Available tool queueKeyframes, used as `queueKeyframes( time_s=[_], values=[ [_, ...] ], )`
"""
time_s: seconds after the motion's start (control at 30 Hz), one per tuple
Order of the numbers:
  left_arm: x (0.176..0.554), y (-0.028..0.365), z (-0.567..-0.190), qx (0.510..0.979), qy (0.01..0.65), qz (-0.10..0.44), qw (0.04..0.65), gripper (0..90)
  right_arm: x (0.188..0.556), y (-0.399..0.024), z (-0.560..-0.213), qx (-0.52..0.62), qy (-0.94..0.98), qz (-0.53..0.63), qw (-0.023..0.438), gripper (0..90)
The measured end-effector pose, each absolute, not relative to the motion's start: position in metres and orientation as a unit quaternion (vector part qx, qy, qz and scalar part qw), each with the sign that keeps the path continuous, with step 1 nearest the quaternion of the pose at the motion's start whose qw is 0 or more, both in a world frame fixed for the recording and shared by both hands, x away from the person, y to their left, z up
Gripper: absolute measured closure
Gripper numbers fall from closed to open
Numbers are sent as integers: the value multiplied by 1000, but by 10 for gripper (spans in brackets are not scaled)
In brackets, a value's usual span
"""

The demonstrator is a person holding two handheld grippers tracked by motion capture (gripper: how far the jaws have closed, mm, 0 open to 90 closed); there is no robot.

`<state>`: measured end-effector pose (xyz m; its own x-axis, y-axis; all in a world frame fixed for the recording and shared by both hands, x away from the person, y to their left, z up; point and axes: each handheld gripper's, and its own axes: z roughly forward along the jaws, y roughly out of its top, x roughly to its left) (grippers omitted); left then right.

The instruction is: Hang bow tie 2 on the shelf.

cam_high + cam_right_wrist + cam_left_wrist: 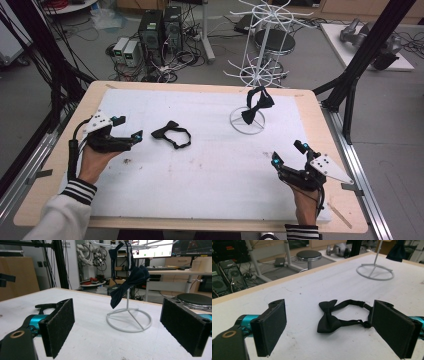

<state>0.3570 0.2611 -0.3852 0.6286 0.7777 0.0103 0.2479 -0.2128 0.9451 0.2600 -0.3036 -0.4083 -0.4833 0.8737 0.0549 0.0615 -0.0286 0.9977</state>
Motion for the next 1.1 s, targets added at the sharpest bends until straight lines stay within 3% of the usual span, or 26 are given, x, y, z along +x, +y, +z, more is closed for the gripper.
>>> queueKeyframes(
  time_s=[0.53, 1.1],
  values=[
    [382, 254, -372, 769, 340, 217, 496, 136, 259, -301, -408, 373, 623, 603, 330, 117],
    [414, 226, -368, 837, 313, 155, 420, 136, 259, -295, -407, 360, 631, 608, 321, 117]
  ],
)
